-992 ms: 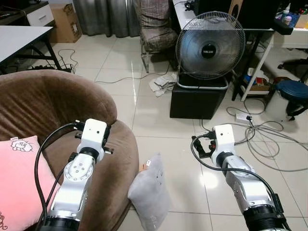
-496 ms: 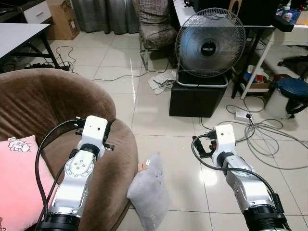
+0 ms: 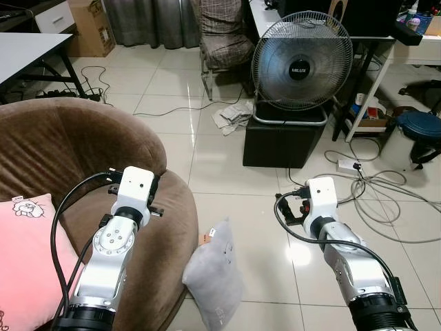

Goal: Move the pillow to the sofa from floor

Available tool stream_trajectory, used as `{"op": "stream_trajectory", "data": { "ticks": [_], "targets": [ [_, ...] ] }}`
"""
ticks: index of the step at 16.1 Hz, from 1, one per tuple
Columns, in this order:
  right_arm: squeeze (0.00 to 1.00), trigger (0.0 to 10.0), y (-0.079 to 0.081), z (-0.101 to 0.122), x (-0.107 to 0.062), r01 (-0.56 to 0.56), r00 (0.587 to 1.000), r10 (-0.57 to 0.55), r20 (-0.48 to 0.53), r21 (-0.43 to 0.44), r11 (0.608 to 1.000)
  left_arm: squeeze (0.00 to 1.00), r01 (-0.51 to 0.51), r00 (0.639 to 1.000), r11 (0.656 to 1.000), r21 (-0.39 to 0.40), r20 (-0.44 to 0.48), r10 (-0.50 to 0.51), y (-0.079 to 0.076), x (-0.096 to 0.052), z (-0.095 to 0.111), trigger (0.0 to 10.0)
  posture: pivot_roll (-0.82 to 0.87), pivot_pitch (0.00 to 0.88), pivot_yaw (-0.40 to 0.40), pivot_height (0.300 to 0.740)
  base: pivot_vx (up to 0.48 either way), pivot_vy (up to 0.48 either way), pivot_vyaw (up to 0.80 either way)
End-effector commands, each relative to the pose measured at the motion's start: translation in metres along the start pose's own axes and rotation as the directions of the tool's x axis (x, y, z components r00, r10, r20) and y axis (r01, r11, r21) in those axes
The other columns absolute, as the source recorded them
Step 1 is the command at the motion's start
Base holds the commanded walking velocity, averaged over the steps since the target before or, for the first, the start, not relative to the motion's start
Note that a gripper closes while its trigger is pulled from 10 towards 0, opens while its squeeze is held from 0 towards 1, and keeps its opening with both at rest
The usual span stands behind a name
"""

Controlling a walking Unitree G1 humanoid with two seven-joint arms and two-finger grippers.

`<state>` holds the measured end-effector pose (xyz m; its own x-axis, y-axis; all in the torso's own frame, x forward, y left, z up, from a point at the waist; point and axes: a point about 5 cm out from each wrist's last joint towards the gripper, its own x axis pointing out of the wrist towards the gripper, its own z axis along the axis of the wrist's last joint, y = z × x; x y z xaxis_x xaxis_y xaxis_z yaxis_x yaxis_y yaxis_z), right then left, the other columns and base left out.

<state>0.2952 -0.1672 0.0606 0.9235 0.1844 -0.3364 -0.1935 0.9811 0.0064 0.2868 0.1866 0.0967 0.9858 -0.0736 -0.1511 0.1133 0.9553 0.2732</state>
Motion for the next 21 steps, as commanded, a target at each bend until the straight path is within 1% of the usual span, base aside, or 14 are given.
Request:
{"op": "stream_trajectory", "data": {
  "ticks": [1, 7, 8, 11, 12, 13, 15, 18, 21],
  "targets": [
    [0.00, 10.0, -0.0014, 0.0025, -0.0010, 0.007, 1.000, -0.007, 0.004, 0.000, 1.000, 0.00, 0.002, 1.000, 1.000, 0.009, -0.004, -0.002, -0.0013, 0.0016, 0.0001, 10.0, 0.02, 0.000, 0.024, 0.701, 0.000, 0.000, 0.00],
    [0.00, 10.0, -0.0015, 0.0029, -0.0014, 0.006, 1.000, -0.006, 0.002, -0.003, 1.000, 0.00, -0.001, 1.000, 1.000, 0.015, -0.001, 0.001, -0.0019, 0.0022, 0.0001, 10.0, 0.02, 0.000, 0.023, 0.651, 0.000, 0.000, 0.00],
    [0.00, 10.0, -0.0018, 0.0030, -0.0014, 0.007, 1.000, -0.007, 0.002, -0.004, 1.000, 0.00, -0.007, 1.000, 1.000, 0.021, 0.004, 0.006, -0.0018, 0.0025, 0.0004, 10.0, 0.02, 0.000, 0.023, 0.637, 0.000, 0.000, 0.00],
    [0.00, 10.0, -0.0027, 0.0028, -0.0015, 0.011, 1.000, -0.011, 0.002, -0.008, 1.000, 0.00, -0.032, 0.999, 0.998, 0.055, 0.020, 0.031, -0.0002, 0.0028, 0.0013, 10.0, 0.02, 0.000, 0.019, 0.620, 0.000, 0.000, 0.00],
    [0.00, 10.0, -0.0043, 0.0011, -0.0010, 0.022, 1.000, -0.022, -0.017, -0.026, 0.999, 0.00, -0.059, 0.997, 0.995, 0.080, 0.063, 0.054, 0.0016, 0.0026, 0.0040, 10.0, 0.02, 0.000, 0.019, 0.620, 0.000, 0.000, 0.00],
    [0.00, 10.0, -0.0044, 0.0008, -0.0008, 0.023, 1.000, -0.024, -0.019, -0.028, 0.999, 0.00, -0.058, 0.997, 0.995, 0.082, 0.065, 0.053, 0.0017, 0.0025, 0.0041, 10.0, 0.02, 0.000, 0.019, 0.620, 0.000, 0.000, 0.00],
    [0.00, 10.0, -0.0043, 0.0005, -0.0008, 0.020, 1.000, -0.021, -0.017, -0.023, 1.000, 0.00, -0.022, 0.998, 0.998, 0.059, 0.062, 0.019, -0.0008, 0.0019, 0.0040, 10.0, 0.02, 0.000, 0.018, 0.620, 0.000, 0.000, 0.00],
    [0.00, 10.0, -0.0032, 0.0009, -0.0005, 0.018, 1.000, -0.018, -0.016, -0.025, 1.000, 0.00, 0.005, 0.998, 0.999, 0.039, 0.057, -0.007, -0.0031, 0.0022, 0.0034, 10.0, 0.02, 0.000, 0.018, 0.620, 0.000, 0.000, 0.00],
    [0.00, 10.0, -0.0023, -0.0018, -0.0003, 0.013, 1.000, -0.015, -0.027, -0.047, 0.999, 0.00, 0.026, 0.998, 1.000, 0.018, 0.053, -0.026, -0.0051, 0.0023, 0.0020, 10.0, 0.02, 0.000, 0.018, 0.620, 0.000, 0.000, 0.00]
  ]
}}
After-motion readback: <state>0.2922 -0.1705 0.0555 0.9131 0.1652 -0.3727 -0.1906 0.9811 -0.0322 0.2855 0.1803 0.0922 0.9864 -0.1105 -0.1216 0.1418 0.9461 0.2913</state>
